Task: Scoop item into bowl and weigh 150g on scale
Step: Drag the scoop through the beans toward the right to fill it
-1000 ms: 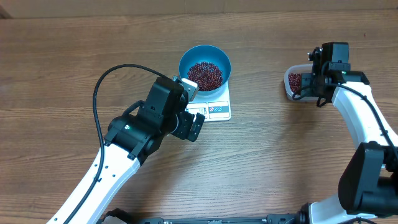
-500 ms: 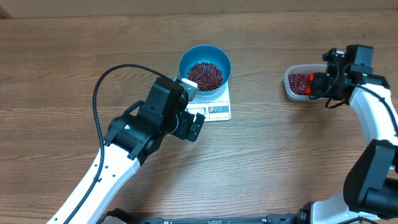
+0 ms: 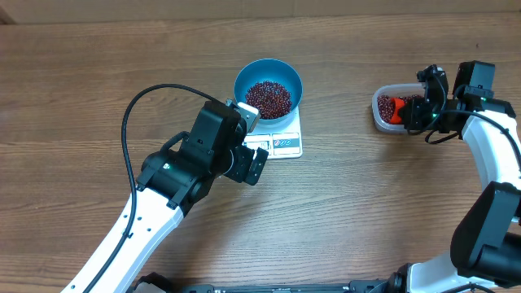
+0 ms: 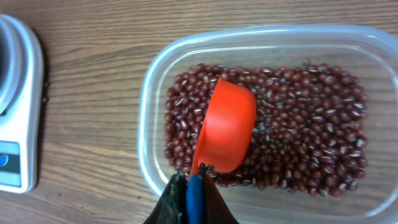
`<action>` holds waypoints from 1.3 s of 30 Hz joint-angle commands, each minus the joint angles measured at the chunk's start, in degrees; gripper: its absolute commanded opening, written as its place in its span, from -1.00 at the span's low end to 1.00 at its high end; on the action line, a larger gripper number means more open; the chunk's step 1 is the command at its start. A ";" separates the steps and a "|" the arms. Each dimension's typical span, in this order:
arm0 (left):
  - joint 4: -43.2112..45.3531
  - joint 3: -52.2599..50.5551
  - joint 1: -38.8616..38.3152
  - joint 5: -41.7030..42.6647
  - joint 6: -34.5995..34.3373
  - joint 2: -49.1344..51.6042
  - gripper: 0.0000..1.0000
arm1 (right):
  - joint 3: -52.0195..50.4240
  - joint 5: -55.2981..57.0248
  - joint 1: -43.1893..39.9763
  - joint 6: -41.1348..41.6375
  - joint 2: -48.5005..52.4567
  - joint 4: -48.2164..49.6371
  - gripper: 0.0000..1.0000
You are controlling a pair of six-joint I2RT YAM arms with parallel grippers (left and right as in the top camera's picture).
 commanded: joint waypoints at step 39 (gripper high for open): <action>-0.04 -0.22 0.07 0.46 0.87 0.33 0.99 | -0.31 -15.04 -9.01 -0.22 7.67 1.36 -0.93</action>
